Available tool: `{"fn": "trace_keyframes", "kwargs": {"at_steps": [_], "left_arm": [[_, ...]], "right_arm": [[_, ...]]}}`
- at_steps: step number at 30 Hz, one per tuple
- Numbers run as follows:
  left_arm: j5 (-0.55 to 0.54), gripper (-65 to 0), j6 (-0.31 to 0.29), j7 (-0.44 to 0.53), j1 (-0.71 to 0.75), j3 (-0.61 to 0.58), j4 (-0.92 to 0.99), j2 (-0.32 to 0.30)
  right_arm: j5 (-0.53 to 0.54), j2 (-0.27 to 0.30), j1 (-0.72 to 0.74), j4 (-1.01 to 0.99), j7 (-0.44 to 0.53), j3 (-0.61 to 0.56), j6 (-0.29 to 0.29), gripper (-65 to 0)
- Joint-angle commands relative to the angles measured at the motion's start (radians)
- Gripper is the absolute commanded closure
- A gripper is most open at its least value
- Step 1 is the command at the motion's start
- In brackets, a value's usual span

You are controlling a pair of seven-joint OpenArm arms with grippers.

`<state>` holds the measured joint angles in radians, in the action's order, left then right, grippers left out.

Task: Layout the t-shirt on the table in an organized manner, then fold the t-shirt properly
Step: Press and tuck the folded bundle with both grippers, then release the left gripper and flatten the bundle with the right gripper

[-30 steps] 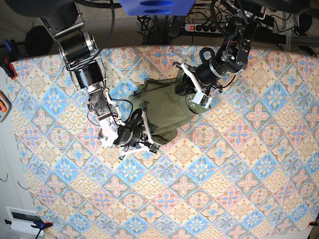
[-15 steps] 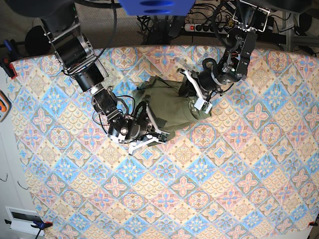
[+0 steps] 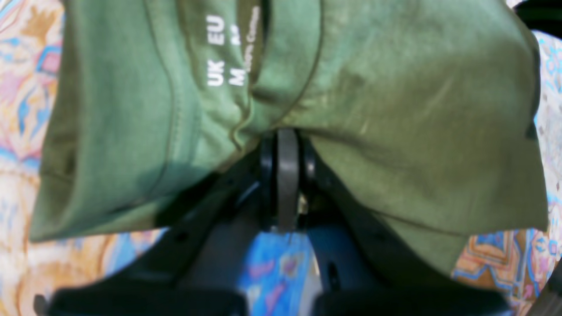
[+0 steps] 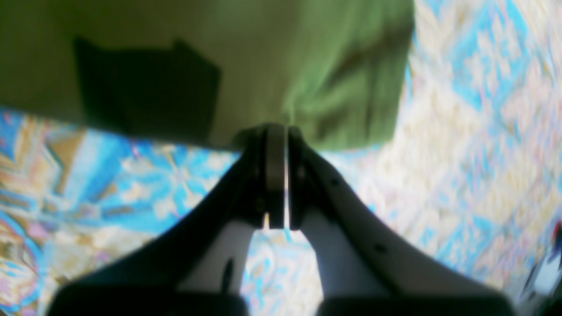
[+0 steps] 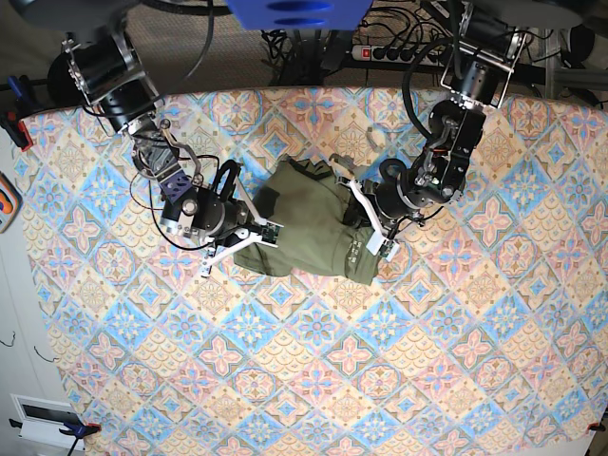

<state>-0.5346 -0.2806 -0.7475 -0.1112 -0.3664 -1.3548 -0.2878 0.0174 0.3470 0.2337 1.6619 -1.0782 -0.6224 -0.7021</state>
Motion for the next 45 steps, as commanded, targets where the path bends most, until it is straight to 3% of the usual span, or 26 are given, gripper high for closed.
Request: {"fn": "trace_keyframes", "kwargs": {"at_steps": [1, 10, 18, 23, 29, 35, 41, 45], "left_arm": [[-0.002, -0.1, 0.002, 0.021, -0.041, -0.006, 0.021, 0.012], [0.113, -0.1, 0.002, 0.053, -0.190, -0.006, 0.211, 0.141], [0.170, -0.1, 0.002, 0.142, -0.287, -0.003, 0.334, 0.250], [0.159, -0.1, 0.004, 0.194, -0.301, 0.017, 0.346, 0.256], [0.158, -0.1, 0.004, 0.171, -0.238, 0.223, 0.212, 0.250], [0.158, -0.1, 0.004, 0.042, -0.078, 0.481, -0.076, 0.236], [0.158, -0.1, 0.002, -0.020, 0.080, 0.553, -0.285, 0.233], [0.158, -0.1, 0.002, -0.020, 0.164, 0.556, -0.368, 0.233]], "right_arm": [[0.006, -0.001, 0.005, 0.037, 0.013, 0.019, 0.004, -0.3], [0.008, 0.001, -0.086, 0.154, 0.011, 0.063, 0.004, -0.3], [0.008, -0.001, -0.112, 0.182, -0.023, 0.063, 0.004, -0.3], [0.008, -0.001, -0.118, 0.217, -0.020, 0.065, 0.004, -0.3], [0.009, -0.010, -0.118, 0.223, -0.015, 0.066, 0.004, -0.3], [0.009, -0.114, -0.104, 0.214, -0.013, 0.094, 0.004, -0.2], [0.011, -0.251, -0.083, 0.133, -0.003, 0.134, 0.004, -0.2], [0.008, -0.297, -0.040, 0.036, 0.063, 0.140, 0.004, -0.2]]}}
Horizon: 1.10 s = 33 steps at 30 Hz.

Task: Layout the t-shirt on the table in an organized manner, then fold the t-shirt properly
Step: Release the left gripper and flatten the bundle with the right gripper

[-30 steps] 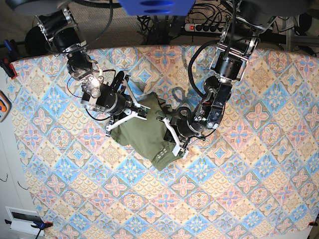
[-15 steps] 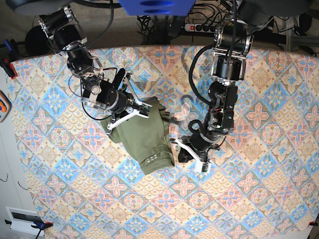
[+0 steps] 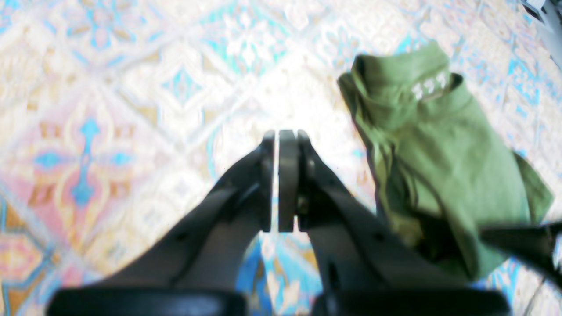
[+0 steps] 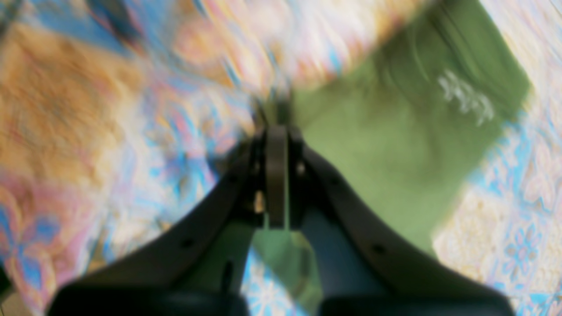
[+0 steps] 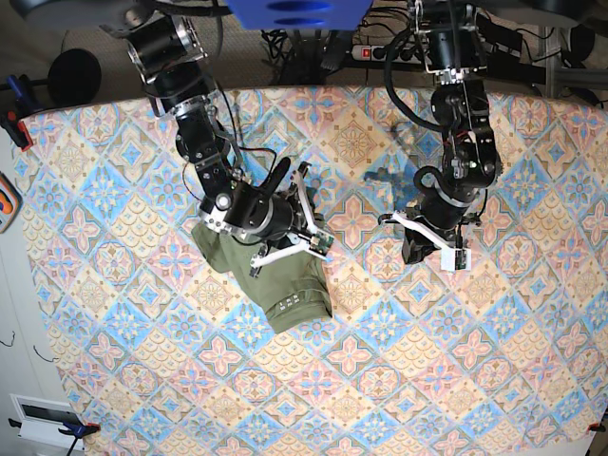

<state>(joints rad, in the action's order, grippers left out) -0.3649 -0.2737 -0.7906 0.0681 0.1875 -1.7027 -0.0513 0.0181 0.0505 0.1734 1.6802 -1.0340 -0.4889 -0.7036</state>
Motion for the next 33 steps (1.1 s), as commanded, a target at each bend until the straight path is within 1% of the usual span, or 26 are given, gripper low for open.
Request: {"fn": "trace_keyframes", "kwargs": {"at_steps": [1, 4, 7, 14, 17, 21, 27, 33], "left_arm": [[-0.012, -0.1, -0.005, 0.023, 0.006, 0.004, -0.038, -0.003], [-0.012, -0.1, -0.005, 0.024, 0.051, 0.005, -0.059, -0.003], [-0.026, -0.1, -0.005, 0.027, 0.080, 0.007, -0.063, -0.005], [-0.119, -0.1, -0.005, 0.029, 0.128, 0.028, -0.078, -0.023], [-0.128, -0.1, -0.005, 0.030, 0.137, 0.028, -0.078, -0.040], [-0.130, -0.1, -0.005, 0.030, 0.138, 0.027, -0.078, -0.045], [-0.130, 0.0, -0.005, 0.030, 0.140, 0.027, -0.078, -0.045], [-0.131, 0.0, -0.005, 0.030, 0.140, 0.027, -0.079, -0.045]], "right_arm": [[0.007, -0.019, 0.021, 0.002, 0.033, 0.006, 0.005, -0.2], [0.006, -0.065, 0.027, -0.056, 0.076, 0.009, 0.005, -0.2], [0.006, -0.085, 0.058, -0.151, 0.129, 0.045, 0.005, -0.2], [0.006, -0.085, 0.091, -0.334, 0.252, 0.146, 0.005, -0.2], [0.006, -0.085, 0.091, -0.397, 0.303, 0.190, 0.005, -0.2], [0.006, -0.085, 0.091, -0.486, 0.380, 0.259, 0.005, -0.2], [0.006, -0.085, 0.091, -0.564, 0.441, 0.342, 0.005, -0.2], [0.006, -0.085, 0.091, -0.579, 0.449, 0.454, 0.005, -0.2]]}}
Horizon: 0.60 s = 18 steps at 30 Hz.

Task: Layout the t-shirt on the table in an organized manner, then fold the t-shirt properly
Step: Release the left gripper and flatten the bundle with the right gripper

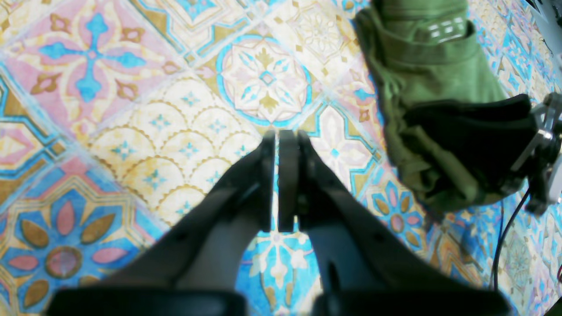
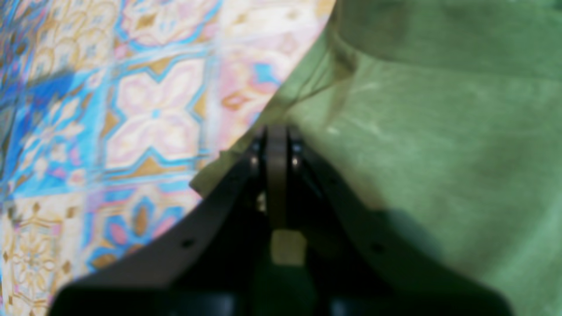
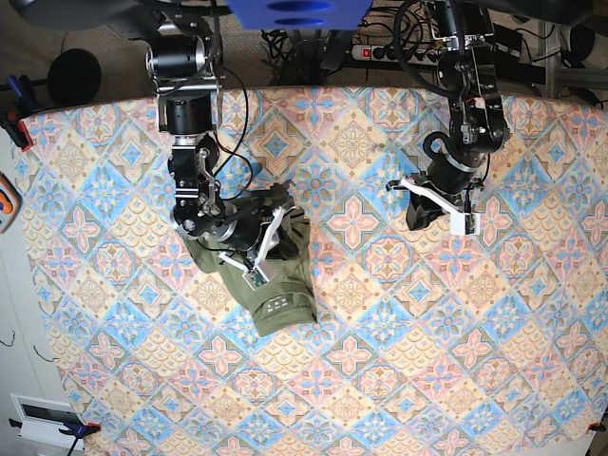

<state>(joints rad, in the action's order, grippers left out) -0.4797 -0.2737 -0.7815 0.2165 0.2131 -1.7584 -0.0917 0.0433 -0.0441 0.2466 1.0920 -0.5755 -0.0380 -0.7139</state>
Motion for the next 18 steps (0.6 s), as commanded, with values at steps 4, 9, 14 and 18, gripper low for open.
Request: {"fn": "trace_keyframes", "kwargs": {"at_steps": [4, 9, 14, 18], "left_arm": [[-0.017, 0.0, -0.005, 0.021, -0.007, 0.001, -0.048, -0.004], [-0.017, 0.0, -0.005, 0.020, -0.007, 0.001, -0.051, -0.004], [-0.017, 0.0, -0.005, 0.018, 0.001, 0.001, -0.070, -0.004], [-0.017, 0.0, -0.005, 0.017, 0.005, 0.001, -0.084, -0.004]], "right_arm": [[-0.020, 0.014, 0.032, 0.009, -0.010, 0.056, 0.016, -0.2], [-0.020, 0.056, 0.066, 0.003, -0.010, 0.065, 0.016, -0.2], [-0.020, 0.109, 0.098, 0.001, -0.010, 0.066, 0.016, -0.2], [-0.016, 0.143, 0.122, -0.011, -0.010, 0.069, 0.016, -0.2]]}}
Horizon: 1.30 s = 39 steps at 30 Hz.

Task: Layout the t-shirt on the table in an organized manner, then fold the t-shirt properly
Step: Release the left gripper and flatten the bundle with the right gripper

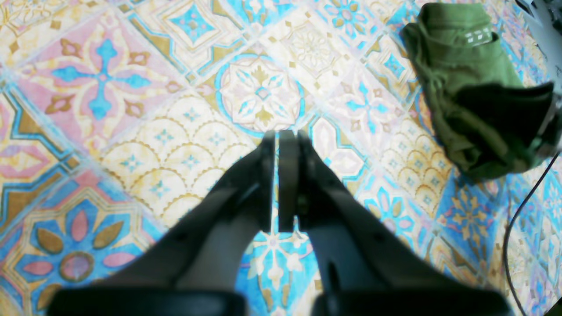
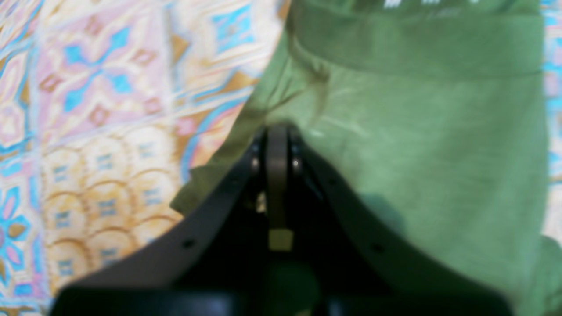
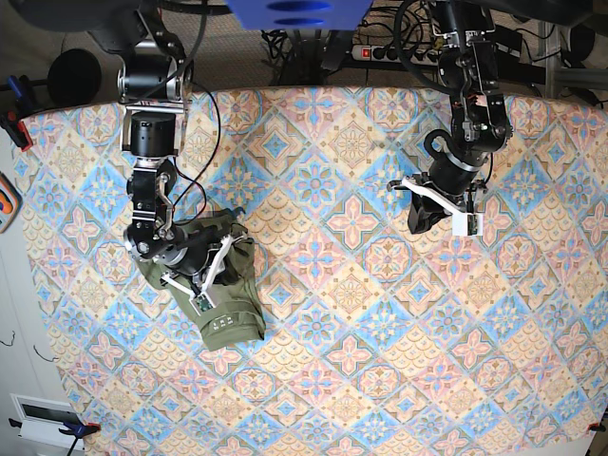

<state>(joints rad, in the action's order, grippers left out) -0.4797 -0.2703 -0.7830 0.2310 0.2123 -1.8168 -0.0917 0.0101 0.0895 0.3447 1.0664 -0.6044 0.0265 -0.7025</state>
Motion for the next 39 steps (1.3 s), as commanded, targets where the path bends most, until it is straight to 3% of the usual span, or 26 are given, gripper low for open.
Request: {"fn": "trace_keyframes", "kwargs": {"at_steps": [1, 7, 17, 20, 28, 39], "left_arm": [[-0.017, 0.0, -0.008, 0.018, -0.009, 0.002, -0.027, -0.003], [-0.017, 0.0, -0.008, 0.018, -0.008, 0.002, -0.027, -0.004], [-0.017, 0.0, -0.008, 0.023, 0.005, 0.002, -0.028, -0.004], [-0.017, 0.0, -0.008, 0.023, 0.006, 0.002, -0.034, -0.004], [-0.017, 0.0, -0.008, 0.024, 0.021, 0.002, -0.045, -0.004], [-0.017, 0.0, -0.008, 0.024, 0.021, 0.002, -0.047, -0.004]], "right_arm": [[0.017, 0.011, 0.027, 0.013, 0.019, 0.014, 0.004, -0.2], [0.015, 0.011, 0.029, -0.050, 0.019, 0.128, 0.004, -0.2], [0.015, 0.011, 0.064, -0.047, 0.010, 0.137, 0.004, -0.2], [0.015, 0.002, 0.060, 0.042, -0.002, 0.132, 0.004, -0.2], [0.017, -0.010, -0.063, 0.384, -0.156, 0.137, 0.004, -0.2], [0.018, -0.010, -0.284, 0.475, -0.168, 0.138, 0.004, -0.2]]}}
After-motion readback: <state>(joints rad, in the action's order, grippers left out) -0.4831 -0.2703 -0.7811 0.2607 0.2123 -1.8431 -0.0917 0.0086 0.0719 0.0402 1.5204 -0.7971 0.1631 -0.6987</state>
